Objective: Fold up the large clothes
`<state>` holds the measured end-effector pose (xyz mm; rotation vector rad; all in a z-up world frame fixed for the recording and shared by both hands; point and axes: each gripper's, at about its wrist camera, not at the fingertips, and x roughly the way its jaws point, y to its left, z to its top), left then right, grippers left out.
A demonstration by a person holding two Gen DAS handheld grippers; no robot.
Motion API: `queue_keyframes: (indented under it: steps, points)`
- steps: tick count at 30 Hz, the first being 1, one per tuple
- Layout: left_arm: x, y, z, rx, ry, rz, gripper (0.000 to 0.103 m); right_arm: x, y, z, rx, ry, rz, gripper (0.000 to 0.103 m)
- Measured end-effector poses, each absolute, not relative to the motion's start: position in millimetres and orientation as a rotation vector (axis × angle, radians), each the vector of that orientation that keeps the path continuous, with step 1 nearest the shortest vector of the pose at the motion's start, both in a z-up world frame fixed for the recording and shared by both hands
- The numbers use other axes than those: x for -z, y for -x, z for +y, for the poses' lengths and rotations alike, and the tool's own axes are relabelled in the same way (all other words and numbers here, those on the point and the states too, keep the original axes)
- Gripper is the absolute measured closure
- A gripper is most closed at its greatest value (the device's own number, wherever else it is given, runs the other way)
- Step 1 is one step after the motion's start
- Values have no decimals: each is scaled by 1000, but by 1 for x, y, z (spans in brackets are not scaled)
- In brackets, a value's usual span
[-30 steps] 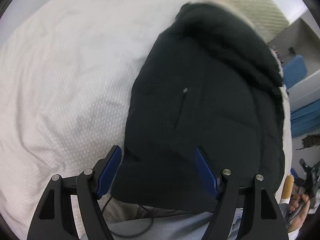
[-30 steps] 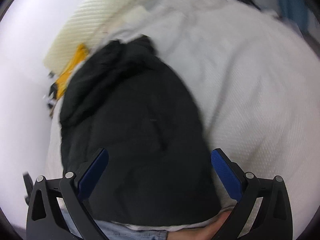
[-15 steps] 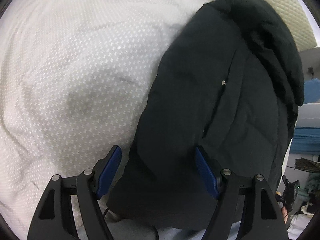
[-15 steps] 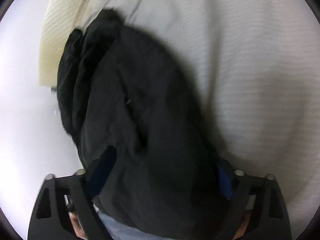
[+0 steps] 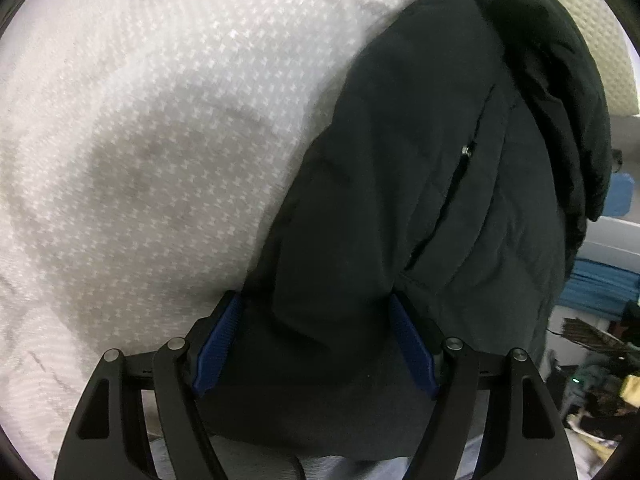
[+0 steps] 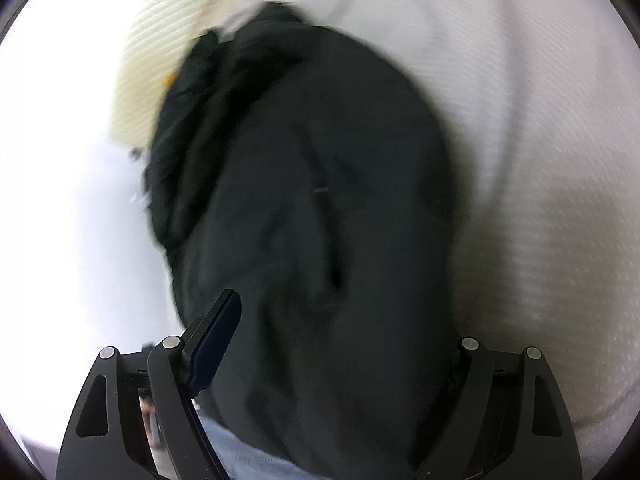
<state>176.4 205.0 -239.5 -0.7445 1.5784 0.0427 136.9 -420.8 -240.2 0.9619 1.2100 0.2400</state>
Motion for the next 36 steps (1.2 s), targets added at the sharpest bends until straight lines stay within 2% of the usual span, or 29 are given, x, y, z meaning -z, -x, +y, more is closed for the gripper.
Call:
queue_keyframes:
  steps: [5,12,18,20,22,23,25,27,28,30,33,36]
  points:
    - [227,-179,194,147,788,1536,30,256,-127,-452,-44,-1001,1234,20]
    - [225,-181,189,276,859,1487,31,262,-131,-427,-192,-951,1318,15]
    - [236,-187,166,292,760,1551,32,238,-127,-410,-429,-944,1234,18]
    - [239,-189,161,292,737,1563,37,228,-125,-403,-498,-909,1208,19]
    - [242,-192,156,291,732,1565,40,225,-127,-398,-500,-876,1207,26]
    - [241,-194,155,293,729,1561,45,227,-128,-400,-484,-880,1215,31]
    - [241,-191,155,295,728,1547,52,236,-127,-408,-442,-912,1245,44]
    - [241,-188,158,292,739,1521,64,242,-132,-410,-406,-925,1264,64]
    - [248,-189,165,292,743,1510,67,241,-132,-411,-399,-919,1264,69]
    - [245,-188,175,289,754,1472,79,236,-132,-412,-397,-874,1248,86]
    - [233,-182,184,308,781,1392,89,219,-128,-408,-415,-782,1187,93]
    - [219,-175,192,339,850,1285,93,201,-122,-407,-442,-745,1113,95]
